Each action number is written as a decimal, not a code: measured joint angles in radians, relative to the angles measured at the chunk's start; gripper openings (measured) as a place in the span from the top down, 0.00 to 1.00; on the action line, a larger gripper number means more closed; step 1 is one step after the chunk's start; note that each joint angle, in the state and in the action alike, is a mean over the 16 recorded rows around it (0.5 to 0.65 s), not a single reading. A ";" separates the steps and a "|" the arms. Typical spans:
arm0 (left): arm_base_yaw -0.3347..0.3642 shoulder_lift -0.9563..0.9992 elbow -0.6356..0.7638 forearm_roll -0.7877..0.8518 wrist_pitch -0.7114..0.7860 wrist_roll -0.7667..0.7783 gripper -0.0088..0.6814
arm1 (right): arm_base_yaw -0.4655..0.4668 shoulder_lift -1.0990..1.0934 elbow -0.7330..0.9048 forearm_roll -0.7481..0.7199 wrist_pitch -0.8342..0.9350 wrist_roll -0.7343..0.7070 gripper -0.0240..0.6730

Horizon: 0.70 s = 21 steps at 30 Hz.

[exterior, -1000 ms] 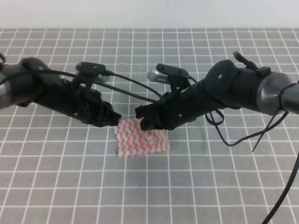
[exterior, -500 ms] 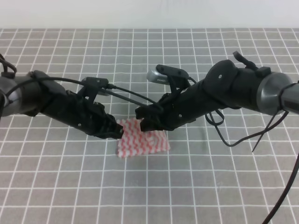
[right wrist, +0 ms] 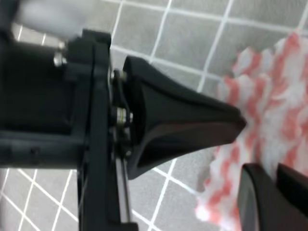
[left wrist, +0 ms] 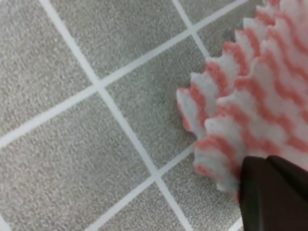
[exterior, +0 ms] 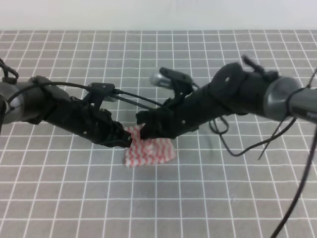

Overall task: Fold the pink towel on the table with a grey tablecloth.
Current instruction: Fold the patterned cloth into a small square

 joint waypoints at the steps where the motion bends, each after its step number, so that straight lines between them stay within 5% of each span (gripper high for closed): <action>1: 0.000 0.000 0.000 0.000 0.000 0.000 0.99 | 0.001 0.006 0.000 0.005 -0.002 -0.004 0.98; 21: 0.001 -0.026 -0.002 0.009 -0.003 -0.003 0.99 | 0.013 0.076 0.000 0.048 -0.039 -0.043 0.98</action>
